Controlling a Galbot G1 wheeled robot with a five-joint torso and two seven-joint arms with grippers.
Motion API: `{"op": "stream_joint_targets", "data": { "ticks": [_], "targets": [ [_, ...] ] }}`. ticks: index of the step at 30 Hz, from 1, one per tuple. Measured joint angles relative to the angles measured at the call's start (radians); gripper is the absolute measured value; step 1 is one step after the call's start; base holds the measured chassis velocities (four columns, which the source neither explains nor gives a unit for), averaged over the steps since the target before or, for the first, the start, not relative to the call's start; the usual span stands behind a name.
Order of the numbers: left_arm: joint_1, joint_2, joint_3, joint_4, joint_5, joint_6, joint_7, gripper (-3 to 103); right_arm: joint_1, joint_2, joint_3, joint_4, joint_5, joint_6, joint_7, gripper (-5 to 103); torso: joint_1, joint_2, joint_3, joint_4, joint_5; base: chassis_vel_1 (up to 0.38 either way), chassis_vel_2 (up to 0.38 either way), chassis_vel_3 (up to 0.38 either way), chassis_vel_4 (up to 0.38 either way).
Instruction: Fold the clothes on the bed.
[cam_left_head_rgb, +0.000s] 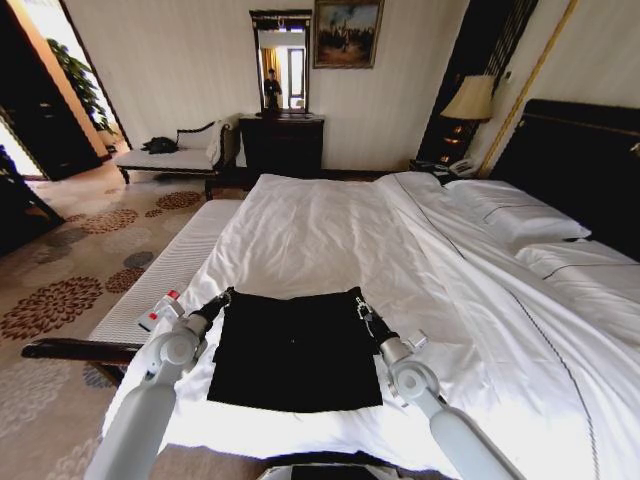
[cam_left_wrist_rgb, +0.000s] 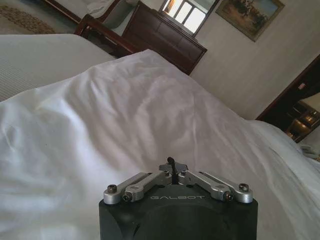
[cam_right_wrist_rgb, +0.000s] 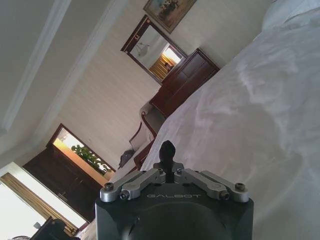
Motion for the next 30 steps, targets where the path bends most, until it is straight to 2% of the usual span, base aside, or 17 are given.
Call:
{"op": "stream_joint_targets", "data": {
  "ticks": [5, 9, 14, 21, 25, 30],
  "targets": [
    [-0.01, 0.0, -0.008, -0.019, -0.017, -0.001, -0.006, 0, 0.001, -0.001, 0.003, 0.011, 0.0, 0.001, 0.002, 2, 0.0, 0.0, 0.0, -0.0002, 0.0001, 0.0, 0.0, 0.0, 0.0],
    [-0.018, 0.009, -0.037, -0.075, -0.062, -0.015, -0.015, 0, 0.013, -0.012, 0.02, 0.042, 0.001, 0.029, -0.001, 2, 0.0, 0.0, 0.0, -0.0001, 0.0001, 0.0, 0.0, 0.0, 0.0],
    [0.006, 0.015, -0.077, -0.138, -0.102, -0.047, 0.01, 0, 0.01, -0.023, 0.039, 0.092, 0.019, 0.058, -0.028, 2, 0.0, 0.0, 0.0, -0.0002, 0.0001, 0.0, 0.0, 0.0, 0.0],
    [0.046, 0.011, -0.129, -0.207, -0.14, -0.063, 0.027, 0, -0.023, -0.028, 0.071, 0.173, 0.04, 0.081, -0.051, 2, 0.0, 0.0, 0.0, -0.0001, 0.0, 0.0, 0.0, 0.0, 0.0],
    [0.076, 0.013, -0.233, -0.326, -0.222, -0.063, 0.014, 0, -0.072, -0.048, 0.176, 0.323, 0.069, 0.099, -0.052, 2, 0.0, 0.0, 0.0, -0.0002, 0.0001, 0.0, 0.0, 0.0, 0.0],
    [0.128, 0.016, -0.302, -0.419, -0.263, -0.059, 0.002, 0, -0.135, -0.057, 0.263, 0.42, 0.067, 0.114, -0.051, 2, 0.0, 0.0, 0.0, -0.0002, 0.0001, 0.0, 0.0, 0.0, 0.0]
  ]
}}
